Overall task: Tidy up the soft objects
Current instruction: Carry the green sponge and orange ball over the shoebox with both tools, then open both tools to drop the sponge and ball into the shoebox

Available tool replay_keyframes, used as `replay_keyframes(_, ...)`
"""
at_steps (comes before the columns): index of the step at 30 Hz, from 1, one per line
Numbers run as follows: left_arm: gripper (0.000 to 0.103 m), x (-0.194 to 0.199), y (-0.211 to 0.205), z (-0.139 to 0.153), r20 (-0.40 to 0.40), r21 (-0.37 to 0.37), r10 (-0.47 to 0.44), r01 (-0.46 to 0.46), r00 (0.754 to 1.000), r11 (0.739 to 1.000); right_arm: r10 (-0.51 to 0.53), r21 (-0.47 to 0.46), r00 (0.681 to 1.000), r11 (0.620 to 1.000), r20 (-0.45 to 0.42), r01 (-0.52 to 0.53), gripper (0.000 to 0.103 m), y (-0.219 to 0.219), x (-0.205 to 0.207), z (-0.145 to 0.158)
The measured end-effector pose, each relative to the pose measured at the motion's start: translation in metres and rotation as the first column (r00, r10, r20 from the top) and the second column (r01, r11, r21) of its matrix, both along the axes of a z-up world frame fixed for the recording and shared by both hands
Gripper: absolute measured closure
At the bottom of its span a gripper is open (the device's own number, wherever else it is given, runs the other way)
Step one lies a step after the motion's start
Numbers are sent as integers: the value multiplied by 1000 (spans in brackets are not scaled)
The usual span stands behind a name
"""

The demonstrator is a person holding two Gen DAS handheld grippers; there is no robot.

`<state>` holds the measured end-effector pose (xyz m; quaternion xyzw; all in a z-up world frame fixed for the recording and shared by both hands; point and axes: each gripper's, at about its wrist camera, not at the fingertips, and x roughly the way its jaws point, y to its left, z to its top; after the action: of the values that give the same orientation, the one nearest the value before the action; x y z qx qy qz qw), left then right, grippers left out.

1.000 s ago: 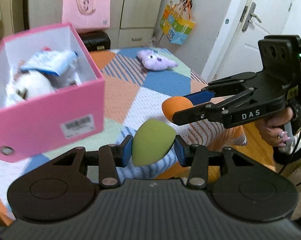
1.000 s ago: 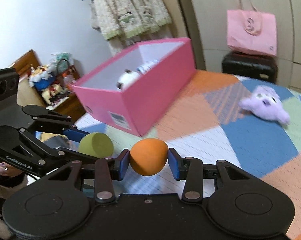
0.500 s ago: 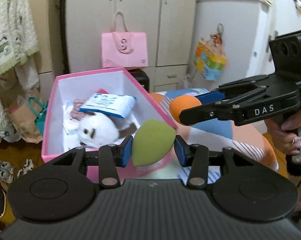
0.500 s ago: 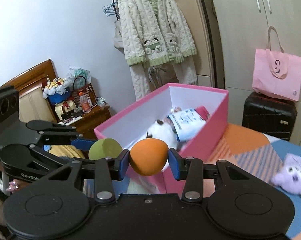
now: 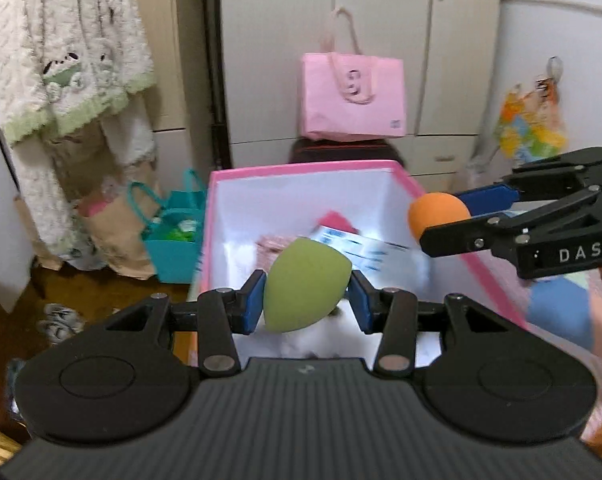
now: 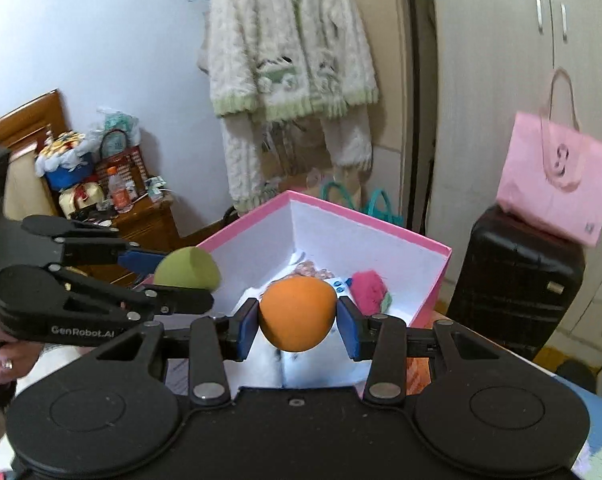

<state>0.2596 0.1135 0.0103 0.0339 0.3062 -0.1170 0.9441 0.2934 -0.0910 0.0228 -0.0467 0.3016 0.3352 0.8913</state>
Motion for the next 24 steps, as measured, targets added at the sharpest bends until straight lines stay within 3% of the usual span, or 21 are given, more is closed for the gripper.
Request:
replay_keyframes(4,58,29,4,-2,-31,7,24,-24,999,1000,31,-16,997,999,-67,-32,55,10,32,-9)
replay_keyframes(9,58,59,7,-9,-82,-6,63,-64,995,998,67,-95,995,993,-71,-73,55,27,53,-26)
replay_keyframes(17,60,75,3,-16,-110,8,73,-72,991,997,100,-102,990,989,-100,-110,55,40,81,-37)
replay_keyframes(21,49,75,5,-12,-97,-2,88,-89,991,996,107,-71,990,991,-91,-113,49,33,84,-38)
replay_keyframes(24,37,69,7,-8,-76,-20,85,-87,993,996,103,-27,992,994,-66,-105,38,23,76,-33)
